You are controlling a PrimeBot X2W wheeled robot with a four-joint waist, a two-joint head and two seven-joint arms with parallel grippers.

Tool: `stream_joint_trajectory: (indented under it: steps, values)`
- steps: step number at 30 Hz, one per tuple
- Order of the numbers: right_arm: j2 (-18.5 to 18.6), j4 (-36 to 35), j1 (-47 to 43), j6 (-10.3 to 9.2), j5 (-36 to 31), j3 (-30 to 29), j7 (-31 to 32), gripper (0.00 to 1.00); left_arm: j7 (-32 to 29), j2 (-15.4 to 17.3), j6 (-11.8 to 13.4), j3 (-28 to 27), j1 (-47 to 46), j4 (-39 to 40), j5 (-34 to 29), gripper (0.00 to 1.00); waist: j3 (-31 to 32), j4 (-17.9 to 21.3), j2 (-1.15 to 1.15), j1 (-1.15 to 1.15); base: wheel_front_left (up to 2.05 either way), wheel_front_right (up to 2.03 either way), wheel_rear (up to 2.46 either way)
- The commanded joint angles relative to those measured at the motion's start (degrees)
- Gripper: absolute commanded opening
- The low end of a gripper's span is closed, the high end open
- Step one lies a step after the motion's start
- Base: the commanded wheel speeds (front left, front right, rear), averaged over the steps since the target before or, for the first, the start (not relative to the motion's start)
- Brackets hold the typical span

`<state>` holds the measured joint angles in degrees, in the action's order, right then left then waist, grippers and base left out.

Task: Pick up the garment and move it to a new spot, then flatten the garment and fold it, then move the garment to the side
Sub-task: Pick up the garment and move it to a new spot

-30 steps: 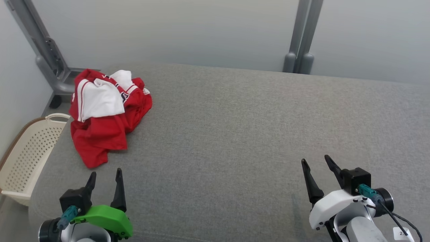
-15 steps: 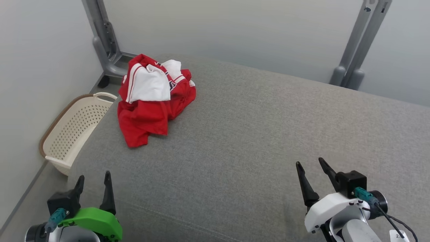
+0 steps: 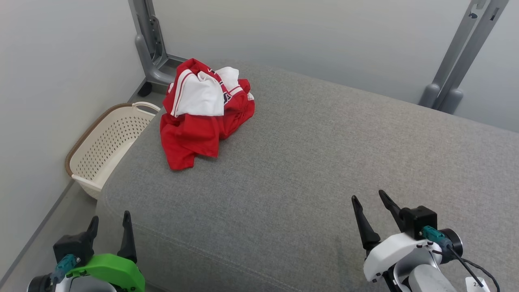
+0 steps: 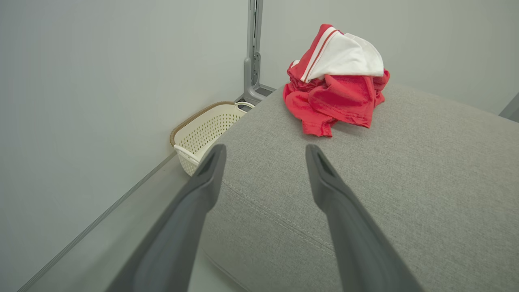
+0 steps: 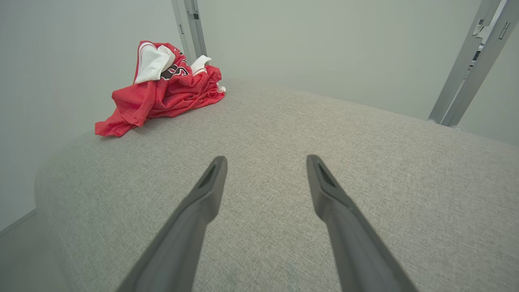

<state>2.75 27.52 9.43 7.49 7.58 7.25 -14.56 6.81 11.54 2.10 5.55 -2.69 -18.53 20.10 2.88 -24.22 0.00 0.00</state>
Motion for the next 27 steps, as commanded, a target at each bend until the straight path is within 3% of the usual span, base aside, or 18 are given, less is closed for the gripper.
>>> stream_joint_trajectory:
  steps: [1, 7, 14, 18, 27]
  values:
    - [0.2, 0.0, -0.2, 0.00, 0.4, 0.2, -0.3, 1.00, -0.5, 0.4, 0.0, 0.3, -0.8, 0.3, 0.2, 1.00, -0.3, 0.2, 0.00, 0.00, 0.00, 0.00, 0.00]
    - [0.2, -1.0, 0.4, 0.00, -0.6, 0.5, 0.3, 1.00, -3.7, 0.3, -2.1, 1.8, -5.5, -1.8, 1.1, 1.00, -2.1, 1.0, 0.00, 0.00, 0.00, 0.00, 0.00]
    - [0.2, -5.6, 3.1, 0.00, -5.0, 1.3, 4.0, 1.00, -10.1, -0.3, -5.5, 3.0, -21.0, -9.5, 3.4, 1.00, -9.2, 4.5, 0.00, 0.00, 0.00, 0.00, 0.00]
    - [0.3, -10.0, 4.9, -0.01, -7.7, 3.0, 6.9, 1.00, -14.5, 1.3, -7.2, 2.3, -31.8, -16.1, 5.9, 1.00, -14.9, 8.8, 0.00, 0.00, 0.00, 0.00, 0.00]
    - [0.5, -16.4, 6.5, -0.01, -11.0, 5.5, 10.6, 1.00, -20.8, 6.6, -8.6, 1.0, -46.3, -24.1, 8.6, 1.00, -24.0, 15.5, 0.00, 0.00, 0.00, 0.00, 0.00]
